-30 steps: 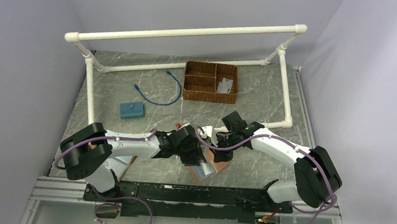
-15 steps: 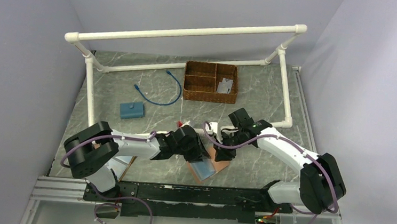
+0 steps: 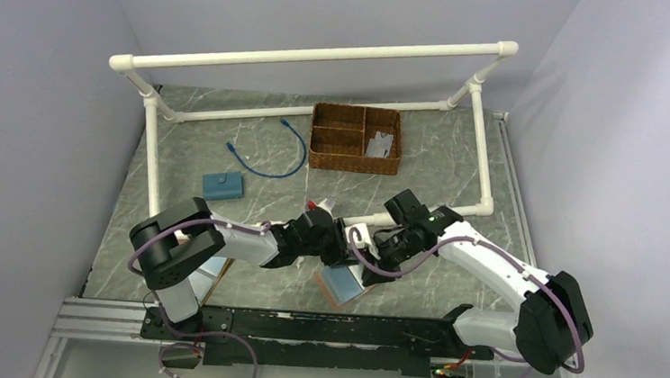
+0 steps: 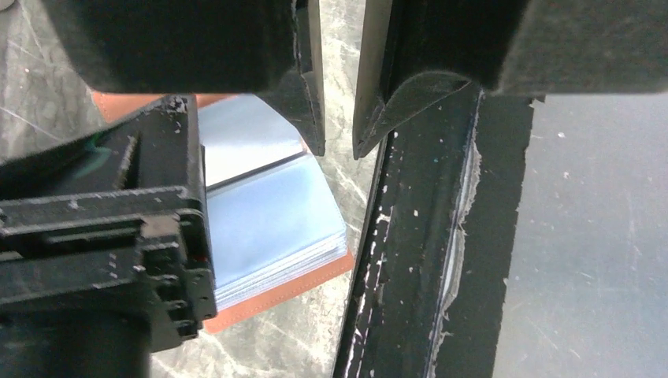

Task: Take the credit cards out of the card holder
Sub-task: Open the card holder at the center of the board.

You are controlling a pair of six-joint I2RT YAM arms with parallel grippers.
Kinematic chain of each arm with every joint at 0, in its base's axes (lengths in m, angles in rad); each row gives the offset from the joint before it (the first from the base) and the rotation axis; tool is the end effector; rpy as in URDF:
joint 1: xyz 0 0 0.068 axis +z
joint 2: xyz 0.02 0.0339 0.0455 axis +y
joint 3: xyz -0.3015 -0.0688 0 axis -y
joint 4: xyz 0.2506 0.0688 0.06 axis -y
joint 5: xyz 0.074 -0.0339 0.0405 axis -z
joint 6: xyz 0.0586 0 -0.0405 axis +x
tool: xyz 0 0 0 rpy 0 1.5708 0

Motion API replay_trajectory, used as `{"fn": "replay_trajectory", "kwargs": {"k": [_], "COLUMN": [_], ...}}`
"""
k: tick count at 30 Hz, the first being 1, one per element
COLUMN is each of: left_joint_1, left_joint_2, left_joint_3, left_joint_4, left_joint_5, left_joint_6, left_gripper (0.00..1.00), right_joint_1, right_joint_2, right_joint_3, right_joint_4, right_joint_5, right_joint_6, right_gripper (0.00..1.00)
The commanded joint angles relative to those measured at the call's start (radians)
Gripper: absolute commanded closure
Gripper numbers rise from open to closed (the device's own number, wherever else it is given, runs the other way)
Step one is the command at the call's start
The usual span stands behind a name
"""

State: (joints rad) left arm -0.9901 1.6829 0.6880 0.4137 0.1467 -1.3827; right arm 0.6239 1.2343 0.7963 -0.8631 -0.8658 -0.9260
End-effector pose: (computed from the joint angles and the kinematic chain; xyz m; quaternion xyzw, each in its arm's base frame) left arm 0.1853 -0.2980 0.1631 -0.1371 0.8676 -0.4632 0.1178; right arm 0.1384 0.1546 0.2382 -0.6697 0.6032 0.3926 0.1832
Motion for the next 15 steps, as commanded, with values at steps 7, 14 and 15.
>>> {"fn": "replay_trajectory", "kwargs": {"k": [7, 14, 15], "left_joint_1": [0.013, 0.018, 0.018], "left_joint_2": [0.009, -0.091, -0.112], "left_joint_3": [-0.006, -0.036, -0.043], "left_joint_4": [0.105, 0.019, 0.007], "left_joint_5": [0.025, -0.022, -0.031], "left_joint_6": [-0.025, 0.001, 0.003], "left_gripper": [0.58, 0.55, 0.54], "right_joint_1": [0.094, 0.091, 0.089], "right_joint_2": [0.012, 0.116, 0.124], "right_joint_3": [-0.058, -0.039, -0.036], "right_joint_4": [0.25, 0.28, 0.279], "right_joint_5": [0.31, 0.473, 0.476], "right_joint_6": [0.173, 0.229, 0.234], "right_gripper": [0.83, 0.87, 0.87]}}
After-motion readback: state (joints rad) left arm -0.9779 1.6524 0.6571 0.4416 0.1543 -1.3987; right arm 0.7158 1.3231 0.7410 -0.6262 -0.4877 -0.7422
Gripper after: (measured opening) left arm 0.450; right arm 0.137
